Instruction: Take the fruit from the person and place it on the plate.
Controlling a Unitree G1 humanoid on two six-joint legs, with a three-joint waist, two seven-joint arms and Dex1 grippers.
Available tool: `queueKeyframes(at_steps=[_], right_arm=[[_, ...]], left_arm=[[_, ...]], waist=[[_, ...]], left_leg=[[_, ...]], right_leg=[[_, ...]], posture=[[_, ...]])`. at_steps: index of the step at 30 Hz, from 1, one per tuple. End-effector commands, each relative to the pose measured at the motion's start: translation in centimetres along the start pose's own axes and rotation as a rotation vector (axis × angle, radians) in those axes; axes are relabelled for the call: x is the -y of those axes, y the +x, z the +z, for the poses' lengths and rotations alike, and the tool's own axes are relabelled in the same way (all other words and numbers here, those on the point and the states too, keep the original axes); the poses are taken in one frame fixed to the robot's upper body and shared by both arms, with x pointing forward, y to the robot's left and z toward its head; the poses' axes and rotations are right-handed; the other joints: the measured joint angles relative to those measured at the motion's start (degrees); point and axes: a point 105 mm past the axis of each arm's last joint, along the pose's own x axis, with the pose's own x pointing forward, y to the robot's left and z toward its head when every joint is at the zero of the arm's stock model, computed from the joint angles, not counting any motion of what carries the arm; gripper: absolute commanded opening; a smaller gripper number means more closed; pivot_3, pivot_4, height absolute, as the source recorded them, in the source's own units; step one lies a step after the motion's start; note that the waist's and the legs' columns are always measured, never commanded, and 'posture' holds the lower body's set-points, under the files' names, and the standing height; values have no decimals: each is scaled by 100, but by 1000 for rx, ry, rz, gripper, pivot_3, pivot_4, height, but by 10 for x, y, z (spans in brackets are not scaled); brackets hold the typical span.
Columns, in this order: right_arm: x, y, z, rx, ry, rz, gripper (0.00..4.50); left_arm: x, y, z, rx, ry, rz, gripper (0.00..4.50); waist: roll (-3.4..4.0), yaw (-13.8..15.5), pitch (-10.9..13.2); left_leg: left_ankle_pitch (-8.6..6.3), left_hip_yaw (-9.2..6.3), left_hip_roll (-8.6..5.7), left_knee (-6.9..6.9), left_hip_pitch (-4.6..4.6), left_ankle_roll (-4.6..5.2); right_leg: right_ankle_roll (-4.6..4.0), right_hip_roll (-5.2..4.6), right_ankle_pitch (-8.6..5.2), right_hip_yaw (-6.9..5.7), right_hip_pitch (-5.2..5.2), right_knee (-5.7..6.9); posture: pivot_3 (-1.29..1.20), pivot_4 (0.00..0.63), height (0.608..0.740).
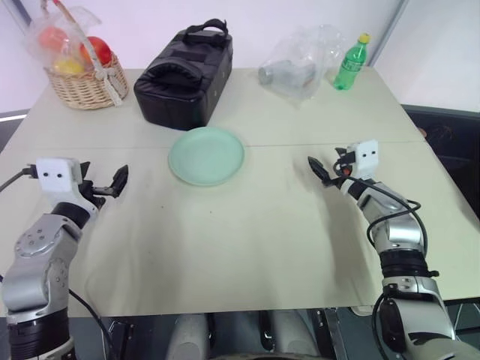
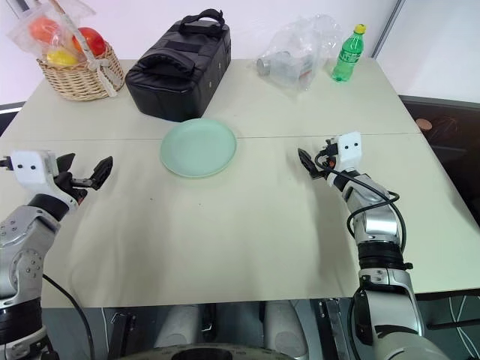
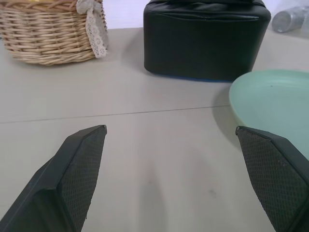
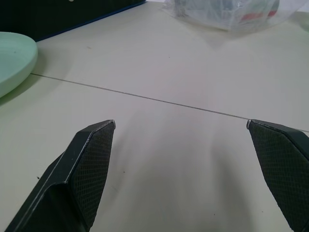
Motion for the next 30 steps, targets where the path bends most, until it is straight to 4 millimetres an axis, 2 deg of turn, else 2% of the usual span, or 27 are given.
queueKeyframes(at_steps=[1, 30], right_arm=[[0, 1, 18, 62, -29, 3, 4463], [-1, 1, 16, 55, -31, 4, 4463]], left_arm=[[-1, -1, 13, 57, 13, 6, 4500], [1, -1, 12, 54, 19, 9, 4500]], waist=[[0, -1, 0], [0, -1, 0]], left_leg=[[0, 0, 0, 0, 0, 0], [0, 0, 0, 0, 0, 0]], right_leg=[[0, 0, 0, 0, 0, 0], [0, 0, 0, 0, 0, 0]], posture=[[0, 150, 740], [0, 150, 740]])
